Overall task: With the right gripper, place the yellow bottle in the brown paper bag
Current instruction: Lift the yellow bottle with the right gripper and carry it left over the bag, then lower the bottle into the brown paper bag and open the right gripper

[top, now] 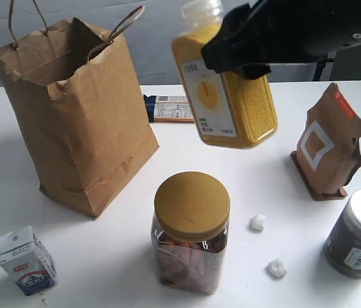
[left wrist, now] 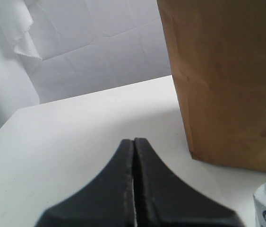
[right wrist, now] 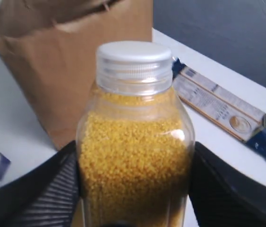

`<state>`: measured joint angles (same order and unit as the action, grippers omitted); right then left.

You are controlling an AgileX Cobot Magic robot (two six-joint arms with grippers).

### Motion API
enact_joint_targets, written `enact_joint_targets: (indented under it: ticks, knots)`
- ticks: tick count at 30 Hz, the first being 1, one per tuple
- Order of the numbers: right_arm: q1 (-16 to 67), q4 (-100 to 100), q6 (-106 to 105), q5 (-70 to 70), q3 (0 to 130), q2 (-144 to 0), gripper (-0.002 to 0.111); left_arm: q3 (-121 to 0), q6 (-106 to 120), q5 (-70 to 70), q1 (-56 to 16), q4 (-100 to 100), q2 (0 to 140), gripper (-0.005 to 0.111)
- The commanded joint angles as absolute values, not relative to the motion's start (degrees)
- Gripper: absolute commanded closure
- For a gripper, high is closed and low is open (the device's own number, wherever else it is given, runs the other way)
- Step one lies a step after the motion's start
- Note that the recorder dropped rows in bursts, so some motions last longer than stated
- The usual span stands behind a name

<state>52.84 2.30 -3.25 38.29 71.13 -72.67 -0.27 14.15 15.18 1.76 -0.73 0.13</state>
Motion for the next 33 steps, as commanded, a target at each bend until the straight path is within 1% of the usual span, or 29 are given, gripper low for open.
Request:
enact_joint_targets:
  ticks: [1, 6, 7, 12, 15, 20, 23, 27, 33]
  knots:
    - [57.9, 5.1, -3.8, 27.6, 71.8, -68.9, 0.108, 0.0, 13.7, 14.9, 1.8, -0.7, 0.0, 0.107]
    - [63.8, 7.0, -3.9, 14.6, 71.8, -69.7, 0.108, 0.0, 13.7, 14.9, 1.8, -0.7, 0.0, 0.107]
    - [65.1, 8.1, -4.1, 9.4, 71.8, -70.4, 0.108, 0.0, 13.7, 14.9, 1.8, -0.7, 0.0, 0.107]
    - [66.3, 8.2, -4.1, -2.9, 72.2, -73.7, 0.108, 0.0, 13.7, 14.9, 1.8, -0.7, 0.0, 0.107]
    - [66.3, 8.2, -4.1, -4.1, 77.4, -79.2, 0.108, 0.0, 13.7, 14.9, 1.8, -0.7, 0.0, 0.107]
    - [66.3, 6.1, -6.3, -2.4, 93.9, -94.2, 0.108, 0.0, 13.7, 14.9, 1.8, -0.7, 0.0, 0.107]
    - [65.4, 4.5, -6.5, -2.4, 101.5, -102.1, 0.108, 0.0, 13.7, 14.9, 1.8, -0.7, 0.0, 0.107]
    - [62.7, 5.8, -5.2, -2.4, 106.2, -110.5, 0.108, 0.0, 13.7, 14.9, 1.8, -0.7, 0.0, 0.107]
    - [61.8, 5.3, -4.4, -4.2, 106.1, -116.4, 0.108, 0.0, 13.7, 14.9, 1.8, -0.7, 0.0, 0.107]
